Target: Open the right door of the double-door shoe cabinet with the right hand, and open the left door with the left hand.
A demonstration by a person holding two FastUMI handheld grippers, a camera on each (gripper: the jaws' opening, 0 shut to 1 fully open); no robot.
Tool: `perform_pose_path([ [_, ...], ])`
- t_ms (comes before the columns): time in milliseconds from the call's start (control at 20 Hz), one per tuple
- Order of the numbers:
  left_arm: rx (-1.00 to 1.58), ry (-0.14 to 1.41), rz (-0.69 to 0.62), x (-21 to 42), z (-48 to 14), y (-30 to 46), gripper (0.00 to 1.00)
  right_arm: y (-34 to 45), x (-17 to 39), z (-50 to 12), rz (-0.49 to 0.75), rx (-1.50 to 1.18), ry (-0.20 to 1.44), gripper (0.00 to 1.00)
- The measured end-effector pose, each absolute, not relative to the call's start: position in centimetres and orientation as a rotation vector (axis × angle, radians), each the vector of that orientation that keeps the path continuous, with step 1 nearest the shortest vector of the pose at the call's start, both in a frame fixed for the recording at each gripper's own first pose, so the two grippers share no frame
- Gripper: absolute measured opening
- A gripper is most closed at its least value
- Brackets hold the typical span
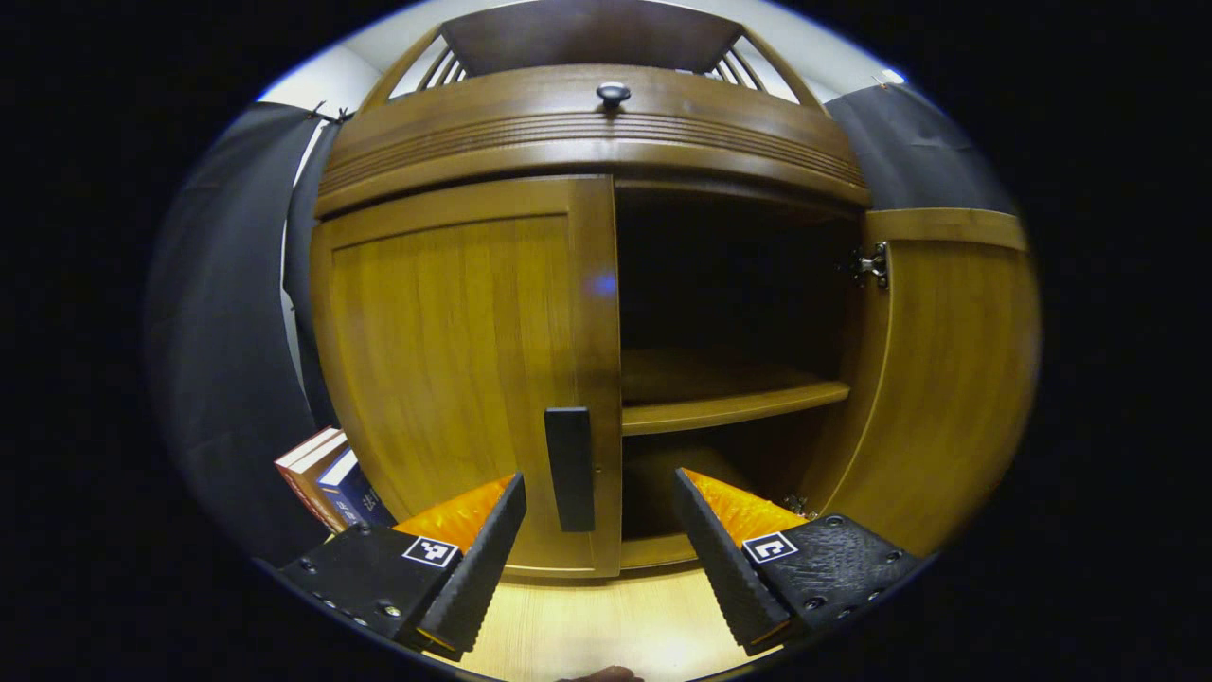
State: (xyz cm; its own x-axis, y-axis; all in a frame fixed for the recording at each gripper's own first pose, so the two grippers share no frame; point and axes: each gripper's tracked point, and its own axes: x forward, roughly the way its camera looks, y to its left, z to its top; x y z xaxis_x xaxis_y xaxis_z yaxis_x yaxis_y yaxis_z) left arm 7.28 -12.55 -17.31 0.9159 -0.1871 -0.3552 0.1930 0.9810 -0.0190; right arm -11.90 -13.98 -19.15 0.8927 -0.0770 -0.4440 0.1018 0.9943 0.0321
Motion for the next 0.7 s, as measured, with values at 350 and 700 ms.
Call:
perform_pose_path([
  [350,-0.029,0.413,-0.170,11.2,-20.8,-11.6,0.93,-13.9,-12.8,-15.4,-0.122,0.071,0.376,0.04],
  [700,-0.059,0.359,-0.163,14.1,-21.1,-11.4,0.91,-12.2,-14.6,-12.1,-0.093,0.193,0.329,0.04],
])
